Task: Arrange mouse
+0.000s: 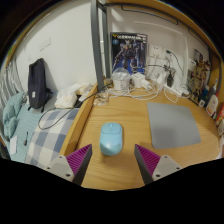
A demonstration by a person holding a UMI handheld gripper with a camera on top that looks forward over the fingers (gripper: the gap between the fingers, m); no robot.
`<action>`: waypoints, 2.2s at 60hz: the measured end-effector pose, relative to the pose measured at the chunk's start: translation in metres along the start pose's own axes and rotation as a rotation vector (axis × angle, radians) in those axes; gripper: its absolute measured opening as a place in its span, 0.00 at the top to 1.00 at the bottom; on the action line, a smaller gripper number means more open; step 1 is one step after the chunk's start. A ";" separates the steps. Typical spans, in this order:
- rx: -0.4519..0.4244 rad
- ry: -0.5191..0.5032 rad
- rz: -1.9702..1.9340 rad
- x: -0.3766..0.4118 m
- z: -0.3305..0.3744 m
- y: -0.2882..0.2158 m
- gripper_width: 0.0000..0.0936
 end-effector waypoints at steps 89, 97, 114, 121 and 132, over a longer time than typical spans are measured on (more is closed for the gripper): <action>-0.460 0.115 -0.043 -0.162 0.054 -0.210 0.65; -0.406 0.143 -0.058 -0.215 0.030 -0.191 0.65; -0.158 0.120 -0.109 -0.248 -0.060 -0.103 0.65; -0.090 0.102 -0.121 -0.249 -0.083 -0.079 0.65; -0.057 0.093 -0.120 -0.252 -0.098 -0.063 0.59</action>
Point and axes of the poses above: the point between the fingertips, and its own axes, seen from behind it with the camera up: x to the left, y down, z backward, against the way the camera looks, the point moved 9 cm from there along z, backward, against the way the camera looks, and after that the axes turned 1 degree about y, right-handed, at the moved point
